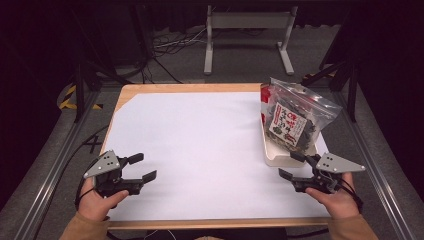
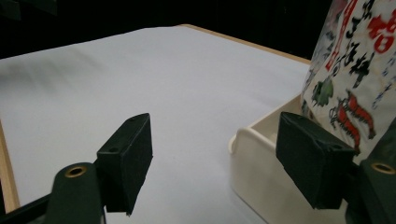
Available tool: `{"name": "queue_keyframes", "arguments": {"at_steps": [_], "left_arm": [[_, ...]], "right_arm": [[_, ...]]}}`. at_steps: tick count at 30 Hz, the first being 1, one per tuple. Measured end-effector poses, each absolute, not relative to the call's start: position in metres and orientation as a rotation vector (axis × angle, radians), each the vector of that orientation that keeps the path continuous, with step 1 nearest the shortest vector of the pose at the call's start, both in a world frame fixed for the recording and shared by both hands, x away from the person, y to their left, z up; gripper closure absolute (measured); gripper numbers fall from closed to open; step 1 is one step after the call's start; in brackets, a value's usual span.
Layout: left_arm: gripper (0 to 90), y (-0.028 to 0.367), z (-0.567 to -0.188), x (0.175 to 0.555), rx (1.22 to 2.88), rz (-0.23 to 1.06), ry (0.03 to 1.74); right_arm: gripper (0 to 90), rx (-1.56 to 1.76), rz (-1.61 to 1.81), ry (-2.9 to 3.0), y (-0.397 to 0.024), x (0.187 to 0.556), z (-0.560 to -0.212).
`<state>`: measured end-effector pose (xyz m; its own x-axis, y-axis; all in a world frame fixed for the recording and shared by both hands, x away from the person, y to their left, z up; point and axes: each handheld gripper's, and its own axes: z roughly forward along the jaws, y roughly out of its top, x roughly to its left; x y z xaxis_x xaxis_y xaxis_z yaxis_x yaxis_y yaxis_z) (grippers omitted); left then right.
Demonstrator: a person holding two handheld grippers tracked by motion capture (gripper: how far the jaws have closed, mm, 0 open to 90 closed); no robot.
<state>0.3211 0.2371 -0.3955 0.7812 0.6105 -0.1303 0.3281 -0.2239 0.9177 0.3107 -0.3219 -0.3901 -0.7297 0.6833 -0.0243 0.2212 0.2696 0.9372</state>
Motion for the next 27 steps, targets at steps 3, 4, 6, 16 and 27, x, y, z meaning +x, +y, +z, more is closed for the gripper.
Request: {"name": "queue_keyframes", "arguments": {"at_steps": [3,4,6,16,27], "left_arm": [[22.2,0.238,-0.397,0.322,1.83,0.313,0.722],[22.2,0.238,-0.397,0.322,1.831,0.312,0.722],[22.1,0.238,-0.397,0.322,1.83,0.31,0.723],[21.7,0.236,-0.399,0.322,1.852,0.315,0.728],[21.4,0.236,-0.401,0.323,1.855,0.309,0.738]], "right_arm": [[27.1,0.825,1.44,2.127,-0.32,0.313,-0.396],[27.1,0.827,1.42,2.131,-0.32,0.314,-0.399],[27.2,0.838,1.408,2.133,-0.319,0.315,-0.402],[28.2,0.856,1.343,2.167,-0.313,0.315,-0.411],[27.9,0.878,1.323,2.171,-0.312,0.316,-0.412]]}}
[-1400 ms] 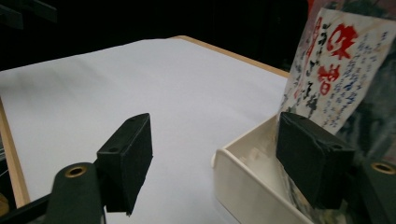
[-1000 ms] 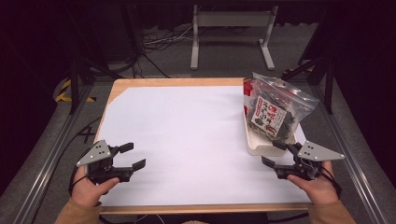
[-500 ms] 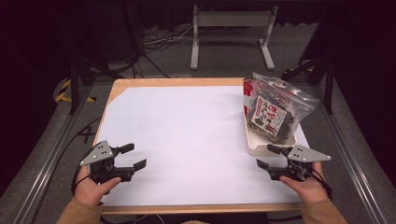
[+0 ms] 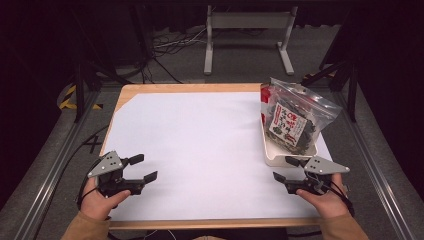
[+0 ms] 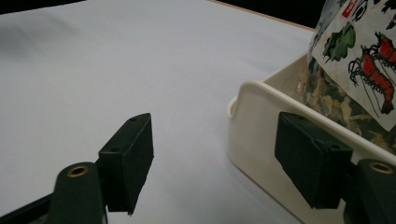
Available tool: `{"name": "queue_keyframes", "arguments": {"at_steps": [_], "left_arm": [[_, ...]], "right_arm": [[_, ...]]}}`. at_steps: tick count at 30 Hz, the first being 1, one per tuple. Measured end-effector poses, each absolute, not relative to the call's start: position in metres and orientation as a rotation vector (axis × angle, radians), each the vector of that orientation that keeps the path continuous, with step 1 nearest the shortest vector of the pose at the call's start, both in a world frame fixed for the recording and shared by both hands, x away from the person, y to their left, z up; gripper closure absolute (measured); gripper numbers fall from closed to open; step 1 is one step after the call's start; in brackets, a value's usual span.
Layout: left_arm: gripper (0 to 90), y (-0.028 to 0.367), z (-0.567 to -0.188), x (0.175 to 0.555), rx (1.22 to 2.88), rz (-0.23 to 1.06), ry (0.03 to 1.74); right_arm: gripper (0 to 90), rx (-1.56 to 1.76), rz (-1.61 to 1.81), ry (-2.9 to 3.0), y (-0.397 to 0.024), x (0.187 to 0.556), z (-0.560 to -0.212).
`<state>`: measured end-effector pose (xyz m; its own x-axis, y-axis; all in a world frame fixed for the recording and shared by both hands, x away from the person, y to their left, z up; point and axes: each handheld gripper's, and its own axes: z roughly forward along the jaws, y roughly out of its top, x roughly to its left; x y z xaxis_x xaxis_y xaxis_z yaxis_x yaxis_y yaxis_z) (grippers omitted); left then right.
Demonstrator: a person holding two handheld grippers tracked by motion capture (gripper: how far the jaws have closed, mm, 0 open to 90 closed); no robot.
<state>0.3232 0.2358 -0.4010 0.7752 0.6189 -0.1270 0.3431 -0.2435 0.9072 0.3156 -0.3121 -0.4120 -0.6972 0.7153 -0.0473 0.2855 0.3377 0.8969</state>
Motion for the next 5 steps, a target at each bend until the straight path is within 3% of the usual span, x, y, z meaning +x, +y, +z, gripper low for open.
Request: {"name": "queue_keyframes", "arguments": {"at_steps": [5], "left_arm": [[20.9,0.2365,-0.4011,0.3237,1.859,0.32,0.735]], "right_arm": [[27.8,0.862,1.329,2.182,-0.31,0.3139,-0.4109]]}}
